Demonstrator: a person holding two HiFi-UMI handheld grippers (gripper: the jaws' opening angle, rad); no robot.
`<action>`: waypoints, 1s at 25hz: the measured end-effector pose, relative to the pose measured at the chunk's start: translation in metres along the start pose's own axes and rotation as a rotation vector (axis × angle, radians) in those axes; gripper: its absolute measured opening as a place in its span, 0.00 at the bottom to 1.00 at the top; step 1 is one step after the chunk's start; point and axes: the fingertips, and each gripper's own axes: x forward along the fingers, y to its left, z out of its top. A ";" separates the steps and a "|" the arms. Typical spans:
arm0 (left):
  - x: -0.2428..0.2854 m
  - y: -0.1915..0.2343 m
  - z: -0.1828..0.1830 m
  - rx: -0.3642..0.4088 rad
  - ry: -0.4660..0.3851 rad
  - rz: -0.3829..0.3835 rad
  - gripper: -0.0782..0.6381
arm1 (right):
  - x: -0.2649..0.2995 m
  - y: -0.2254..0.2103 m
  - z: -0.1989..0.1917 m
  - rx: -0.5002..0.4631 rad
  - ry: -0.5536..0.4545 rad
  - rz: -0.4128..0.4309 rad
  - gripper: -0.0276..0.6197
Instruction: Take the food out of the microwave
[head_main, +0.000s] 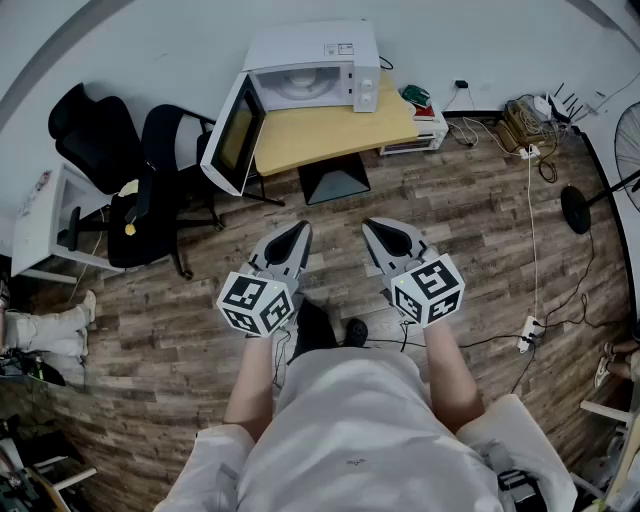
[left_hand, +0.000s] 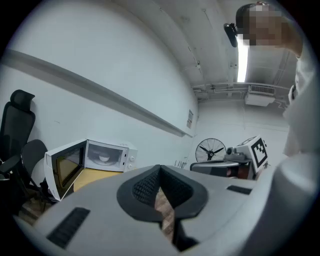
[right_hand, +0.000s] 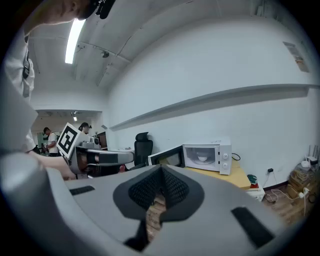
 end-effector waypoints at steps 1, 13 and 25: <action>0.000 0.000 0.000 0.001 0.000 0.000 0.12 | 0.000 0.001 0.000 0.004 -0.001 0.002 0.04; -0.001 -0.003 -0.005 0.005 0.005 0.024 0.12 | -0.002 -0.002 -0.003 0.027 -0.021 -0.013 0.04; 0.017 0.030 0.001 0.022 0.020 0.029 0.12 | 0.038 -0.018 0.000 0.003 0.014 -0.037 0.05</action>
